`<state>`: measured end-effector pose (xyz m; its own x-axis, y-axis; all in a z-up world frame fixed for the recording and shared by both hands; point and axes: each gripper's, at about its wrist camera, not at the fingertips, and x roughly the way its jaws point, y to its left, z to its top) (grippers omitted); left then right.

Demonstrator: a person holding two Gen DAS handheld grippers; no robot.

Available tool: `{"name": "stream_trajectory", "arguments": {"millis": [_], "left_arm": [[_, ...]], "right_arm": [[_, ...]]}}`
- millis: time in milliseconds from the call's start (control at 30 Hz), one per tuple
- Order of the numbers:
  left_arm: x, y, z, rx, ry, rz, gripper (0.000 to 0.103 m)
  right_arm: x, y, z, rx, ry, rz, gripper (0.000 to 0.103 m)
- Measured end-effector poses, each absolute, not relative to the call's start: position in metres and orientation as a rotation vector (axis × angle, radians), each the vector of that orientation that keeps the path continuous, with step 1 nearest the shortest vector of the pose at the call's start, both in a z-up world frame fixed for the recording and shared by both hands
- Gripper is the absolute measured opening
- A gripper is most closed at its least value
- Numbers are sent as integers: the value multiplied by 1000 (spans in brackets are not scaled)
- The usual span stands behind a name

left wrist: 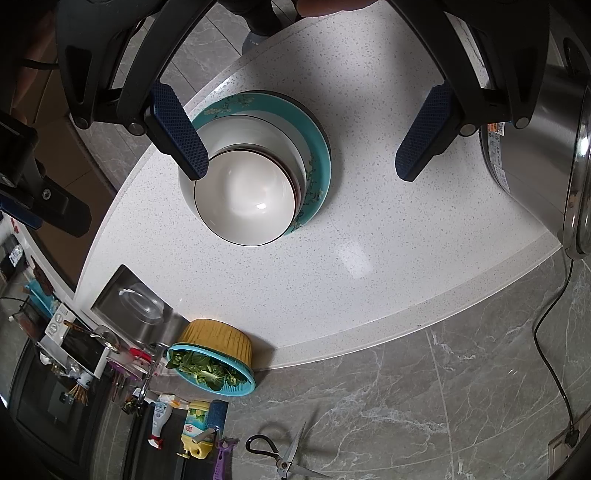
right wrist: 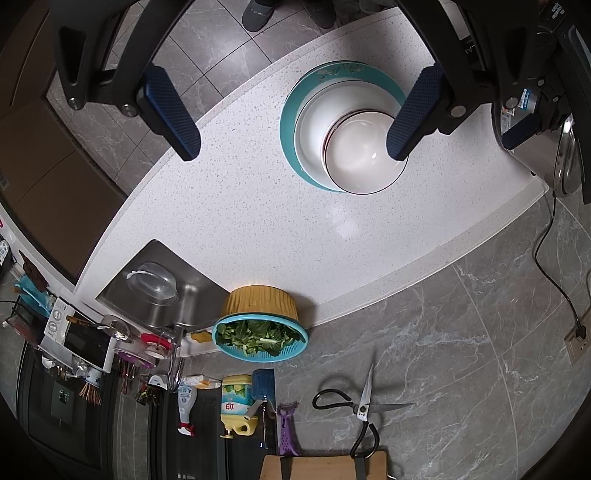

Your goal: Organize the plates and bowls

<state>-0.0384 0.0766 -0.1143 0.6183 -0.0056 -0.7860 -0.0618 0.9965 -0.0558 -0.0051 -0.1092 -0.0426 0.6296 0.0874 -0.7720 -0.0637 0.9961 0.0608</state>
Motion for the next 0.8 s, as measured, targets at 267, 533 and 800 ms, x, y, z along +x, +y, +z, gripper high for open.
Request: {"name": "stream_trajectory", "arguments": {"millis": [267, 533, 800], "left_arm": [[-39, 76, -114, -81, 904, 32, 103], [-38, 76, -115, -79, 904, 33, 103], [-38, 76, -115, -80, 903, 33, 103]], "right_arm": [[-5, -110, -42, 28, 888, 88, 103], [-5, -109, -42, 29, 888, 87, 103], [-6, -109, -43, 29, 889, 86, 103]]}}
